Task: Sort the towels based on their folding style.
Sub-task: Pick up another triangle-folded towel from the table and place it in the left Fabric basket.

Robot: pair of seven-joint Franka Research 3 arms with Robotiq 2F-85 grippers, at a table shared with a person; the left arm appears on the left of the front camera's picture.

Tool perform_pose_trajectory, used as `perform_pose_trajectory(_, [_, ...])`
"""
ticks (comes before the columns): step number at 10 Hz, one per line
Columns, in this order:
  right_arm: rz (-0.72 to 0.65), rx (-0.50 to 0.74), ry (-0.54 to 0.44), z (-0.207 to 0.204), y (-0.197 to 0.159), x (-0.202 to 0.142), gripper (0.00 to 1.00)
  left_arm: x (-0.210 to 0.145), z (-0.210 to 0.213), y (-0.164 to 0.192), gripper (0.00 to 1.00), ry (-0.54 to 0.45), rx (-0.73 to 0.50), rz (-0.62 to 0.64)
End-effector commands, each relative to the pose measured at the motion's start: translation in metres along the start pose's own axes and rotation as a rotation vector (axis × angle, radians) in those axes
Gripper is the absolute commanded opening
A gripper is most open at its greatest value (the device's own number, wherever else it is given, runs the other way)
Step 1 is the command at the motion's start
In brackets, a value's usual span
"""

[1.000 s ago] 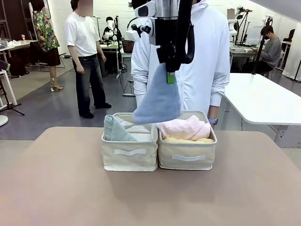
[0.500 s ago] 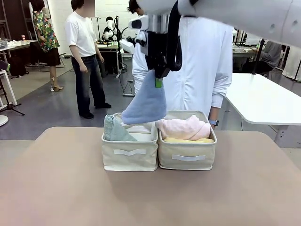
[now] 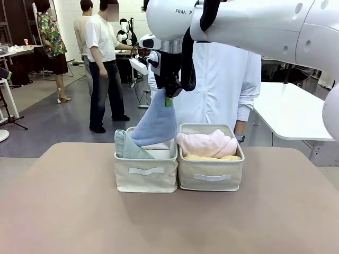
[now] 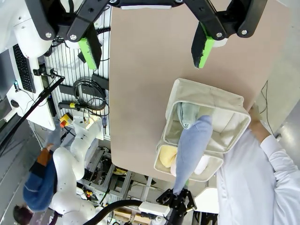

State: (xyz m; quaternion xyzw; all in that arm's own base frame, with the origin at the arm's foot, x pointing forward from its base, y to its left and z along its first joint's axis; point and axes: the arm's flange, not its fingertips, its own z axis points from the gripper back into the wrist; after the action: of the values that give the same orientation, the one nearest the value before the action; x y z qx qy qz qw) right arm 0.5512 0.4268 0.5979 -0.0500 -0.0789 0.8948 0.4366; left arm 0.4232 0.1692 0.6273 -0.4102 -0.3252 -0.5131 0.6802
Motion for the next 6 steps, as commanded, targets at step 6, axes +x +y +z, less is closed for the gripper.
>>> perform_pose_trajectory(6, [-0.005,-0.023,-0.011,-0.021,-0.004,-0.002,0.15,0.001,0.001,-0.002,1.00,-0.006,0.005,0.002])
